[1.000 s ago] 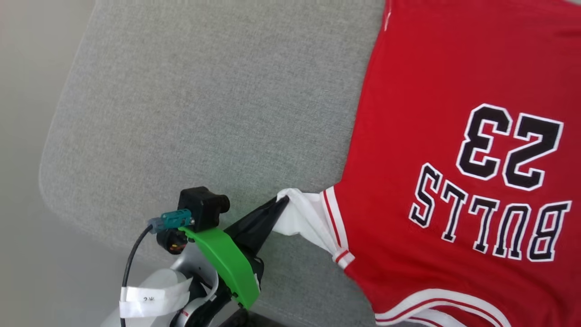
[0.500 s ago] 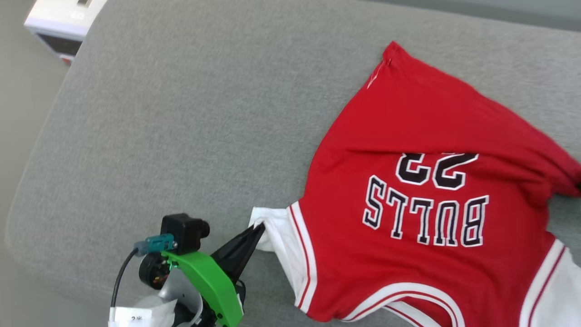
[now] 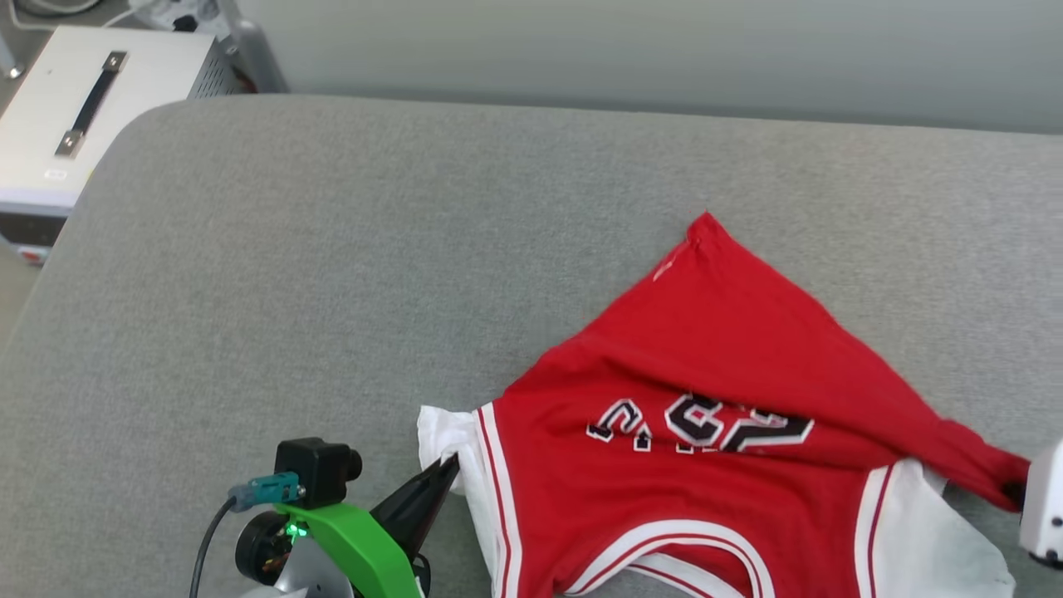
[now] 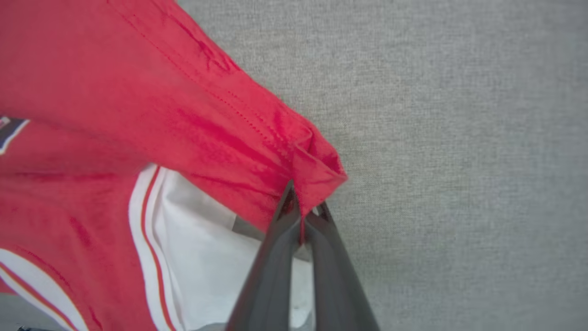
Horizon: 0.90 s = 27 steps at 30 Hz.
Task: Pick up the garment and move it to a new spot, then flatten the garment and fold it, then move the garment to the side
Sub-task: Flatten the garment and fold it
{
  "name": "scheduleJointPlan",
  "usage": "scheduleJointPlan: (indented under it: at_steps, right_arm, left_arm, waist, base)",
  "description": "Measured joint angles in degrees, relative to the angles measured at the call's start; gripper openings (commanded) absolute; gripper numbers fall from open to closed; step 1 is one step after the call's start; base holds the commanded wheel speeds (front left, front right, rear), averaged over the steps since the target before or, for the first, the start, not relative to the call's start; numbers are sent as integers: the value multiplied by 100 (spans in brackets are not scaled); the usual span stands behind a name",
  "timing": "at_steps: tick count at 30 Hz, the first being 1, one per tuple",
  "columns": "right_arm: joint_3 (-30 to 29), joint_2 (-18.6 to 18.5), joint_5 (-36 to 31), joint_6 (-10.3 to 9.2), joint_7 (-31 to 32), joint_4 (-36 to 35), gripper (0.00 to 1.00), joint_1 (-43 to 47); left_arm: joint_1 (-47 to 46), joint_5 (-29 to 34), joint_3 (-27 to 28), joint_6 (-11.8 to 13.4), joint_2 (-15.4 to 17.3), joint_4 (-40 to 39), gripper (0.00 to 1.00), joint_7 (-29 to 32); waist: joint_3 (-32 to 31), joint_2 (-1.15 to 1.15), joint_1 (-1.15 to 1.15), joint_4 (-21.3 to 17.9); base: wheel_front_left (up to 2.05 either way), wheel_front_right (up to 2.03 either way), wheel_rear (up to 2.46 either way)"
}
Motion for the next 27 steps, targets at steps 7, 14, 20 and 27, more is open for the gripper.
scheduleJointPlan:
  at_steps: [7,14,20,27]
  right_arm:
    - [-310,256,-2,0,-160,-268,0,775]
    - [-346,401,-1,0,-287,-210,0,961]
    - [-108,265,5,0,-294,-232,100,960]
    - [471,-140,305,0,283,-1193,100,645]
  left_arm:
    - [130,-57,5,59,11,5,0,-36]
    - [152,-101,-9,81,-1,10,0,-77]
    - [142,-101,-11,81,11,-27,0,-69]
    - [42,112,-160,126,80,-304,0,-5]
  waist:
    - [-252,0,0,-206]
    - [-281,0,0,-268]
    - [-223,0,0,-236]
    - [-118,0,0,-9]
  base:
    - [0,0,0]
    - [0,0,0]
    - [0,0,0]
    - [0,0,0]
